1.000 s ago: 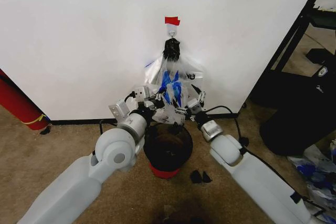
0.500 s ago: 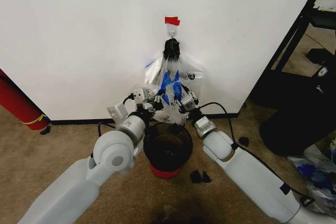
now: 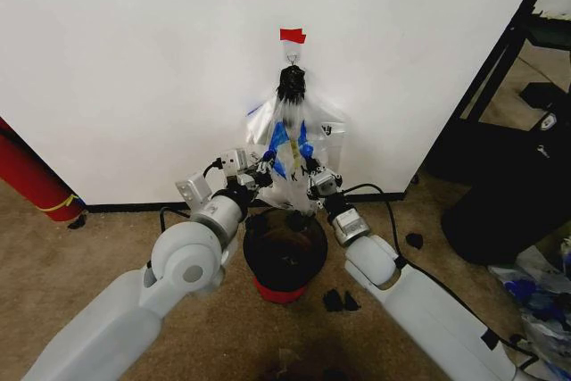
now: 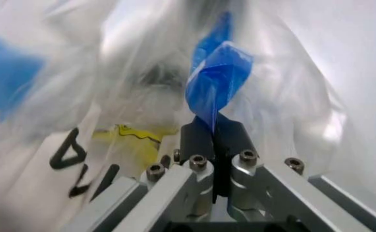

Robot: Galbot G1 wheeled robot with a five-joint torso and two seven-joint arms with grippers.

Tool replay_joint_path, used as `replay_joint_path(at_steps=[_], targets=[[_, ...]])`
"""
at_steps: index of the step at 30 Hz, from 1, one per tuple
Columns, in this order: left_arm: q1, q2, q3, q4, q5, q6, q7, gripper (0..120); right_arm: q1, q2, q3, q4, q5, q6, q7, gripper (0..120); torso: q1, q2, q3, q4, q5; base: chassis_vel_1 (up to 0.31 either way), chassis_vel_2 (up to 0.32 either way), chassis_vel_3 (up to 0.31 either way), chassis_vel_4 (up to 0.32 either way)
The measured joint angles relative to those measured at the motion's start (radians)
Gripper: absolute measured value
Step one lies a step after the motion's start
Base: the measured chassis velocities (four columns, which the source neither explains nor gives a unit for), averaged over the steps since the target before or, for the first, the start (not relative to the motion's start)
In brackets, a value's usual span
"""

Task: Pick up the garbage bag from the wall and place it over the trash bin.

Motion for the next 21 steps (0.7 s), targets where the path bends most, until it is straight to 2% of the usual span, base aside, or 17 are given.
replay_joint_path(at_steps=[7, 14, 21], targets=[[0.055, 0.027, -0.023, -0.035, -0.003, 0.001, 0.004, 0, -0.107, -0.018, 0.089, 0.091, 0.098, -0.002, 0.013, 0, 0.000, 0.000, 0.000, 0.0000, 0.0001, 0.000, 0.000, 0.000, 0.000], [0.097, 0.032, -0.025, -0.052, 0.001, 0.001, 0.005, 0, -0.256, -0.020, 0.217, 0.161, 0.087, 0.043, -0.042, 0, 0.000, 0.000, 0.000, -0.0002, 0.0002, 0.000, 0.000, 0.000, 0.000], [0.131, 0.032, -0.034, -0.067, 0.015, 0.001, 0.013, 0, -0.360, -0.014, 0.290, 0.192, 0.064, 0.076, -0.073, 0, 0.000, 0.000, 0.000, -0.0002, 0.0002, 0.000, 0.000, 0.000, 0.000]])
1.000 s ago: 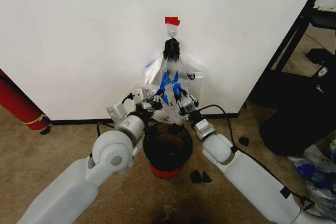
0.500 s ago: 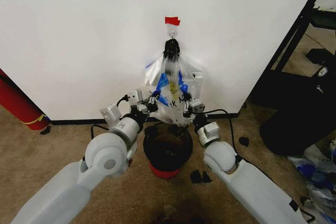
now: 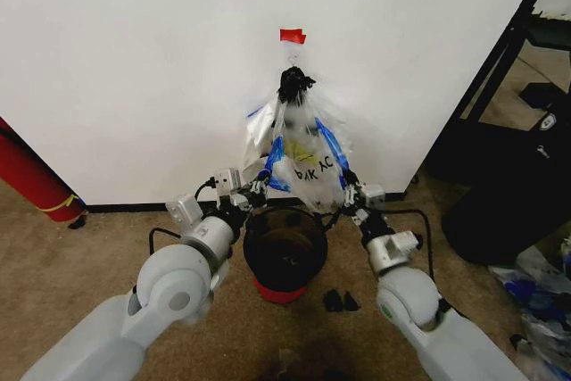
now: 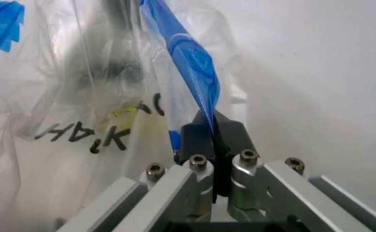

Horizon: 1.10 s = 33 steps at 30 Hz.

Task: Pick up the garbage bag from the wall and place it over the trash bin.

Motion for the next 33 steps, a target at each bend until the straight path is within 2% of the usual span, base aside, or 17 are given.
replay_joint_path(at_steps=[4, 11, 20, 25, 33], targets=[[0.038, 0.000, -0.019, -0.010, 0.015, 0.000, 0.009, 0, -0.081, 0.015, 0.036, 0.022, -0.023, 0.025, -0.018, 0, 0.000, 0.000, 0.000, 0.0000, -0.0001, 0.000, 0.000, 0.000, 0.000], [0.118, 0.007, -0.054, -0.044, 0.052, 0.000, 0.016, 0, -0.142, 0.036, 0.046, 0.031, -0.046, 0.060, -0.019, 0, 0.000, 0.000, 0.000, 0.0002, 0.0000, 0.000, 0.000, 0.000, 0.000], [0.150, 0.020, -0.072, -0.090, 0.061, 0.000, 0.013, 0, -0.230, 0.031, 0.103, 0.082, -0.048, 0.085, -0.029, 0, 0.000, 0.000, 0.000, 0.0000, 0.0000, 0.000, 0.000, 0.000, 0.000], [0.152, 0.029, -0.078, -0.131, 0.061, -0.001, 0.012, 0, -0.264, 0.020, 0.162, 0.152, -0.024, 0.085, -0.031, 0, 0.000, 0.000, 0.000, 0.0001, -0.0001, 0.000, 0.000, 0.000, 0.000], [0.129, 0.074, -0.099, -0.220, 0.040, -0.002, 0.012, 0, -0.268, -0.012, 0.222, 0.312, 0.055, 0.029, -0.021, 0, 0.000, 0.000, 0.000, 0.0001, 0.0000, 0.000, 0.000, 0.000, 0.000]])
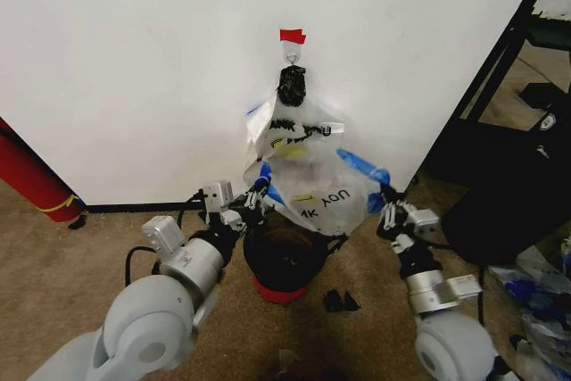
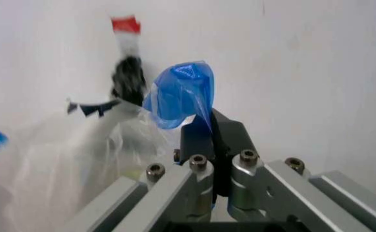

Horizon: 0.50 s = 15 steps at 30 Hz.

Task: Pick up the garbage bag from the wall and place it over the trash bin.

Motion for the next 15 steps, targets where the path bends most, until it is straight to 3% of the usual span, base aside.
replay_joint_path(at_steps=[8, 15], targets=[[0.014, 0.075, -0.077, -0.003, -0.097, 0.026, -0.037, 0, -0.028, -0.016, 0.008, 0.118, 0.073, -0.067, 0.005, 0, 0.000, 0.000, 0.000, 0.0001, -0.0002, 0.000, 0.000, 0.000, 0.000], [0.022, 0.116, -0.152, -0.002, -0.139, 0.033, -0.049, 0, -0.025, -0.003, -0.022, 0.127, 0.091, -0.082, 0.009, 0, 0.000, 0.000, 0.000, -0.0001, -0.0002, 0.000, 0.000, 0.000, 0.000]])
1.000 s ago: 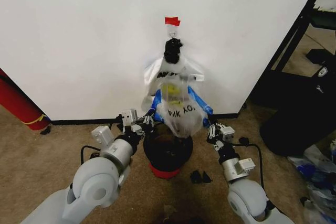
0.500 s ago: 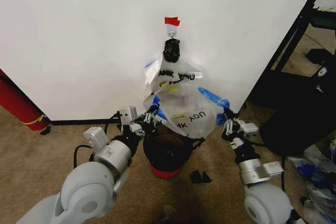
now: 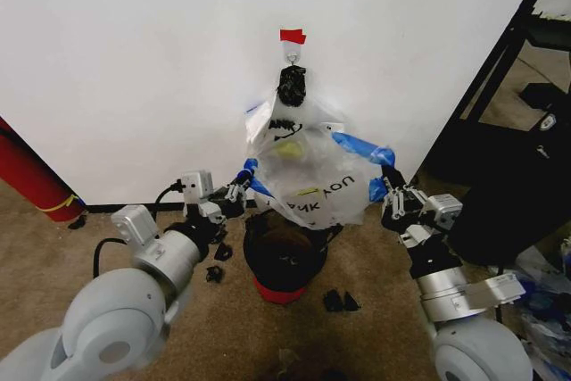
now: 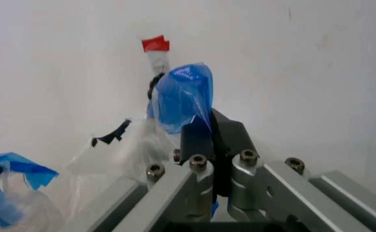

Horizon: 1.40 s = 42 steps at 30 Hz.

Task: Pick up the garbage bag from the wall and place it over the trash bin.

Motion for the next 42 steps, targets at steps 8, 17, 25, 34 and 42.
replay_joint_path(at_steps=[8, 17, 25, 34, 42], targets=[[-0.031, 0.069, -0.108, 0.002, -0.134, 0.011, -0.010, 0, 0.032, -0.037, 0.053, 0.067, 0.147, -0.066, 0.018, 0, 0.000, 0.000, 0.000, 0.0001, 0.0000, 0.000, 0.000, 0.000, 0.000], [0.009, 0.042, -0.112, 0.003, -0.168, 0.045, -0.047, 0, 0.005, -0.013, 0.006, 0.035, 0.126, -0.072, 0.019, 0, 0.000, 0.000, 0.000, 0.0001, 0.0001, 0.000, 0.000, 0.000, 0.000], [0.088, -0.058, -0.045, 0.004, -0.056, 0.040, -0.030, 0, 0.021, 0.051, -0.131, -0.101, 0.018, -0.016, 0.008, 0, 0.000, 0.000, 0.000, 0.0001, 0.0001, 0.000, 0.000, 0.000, 0.000], [0.156, -0.108, -0.035, 0.009, -0.008, 0.025, -0.017, 0, 0.043, 0.131, -0.206, -0.237, -0.042, 0.015, 0.013, 0, 0.000, 0.000, 0.000, 0.0001, 0.0002, 0.000, 0.000, 0.000, 0.000], [0.201, -0.176, 0.000, 0.058, 0.030, 0.015, -0.020, 0, 0.028, 0.161, -0.221, -0.273, -0.077, 0.030, 0.022, 0, 0.000, 0.000, 0.000, 0.0000, 0.0000, 0.000, 0.000, 0.000, 0.000]])
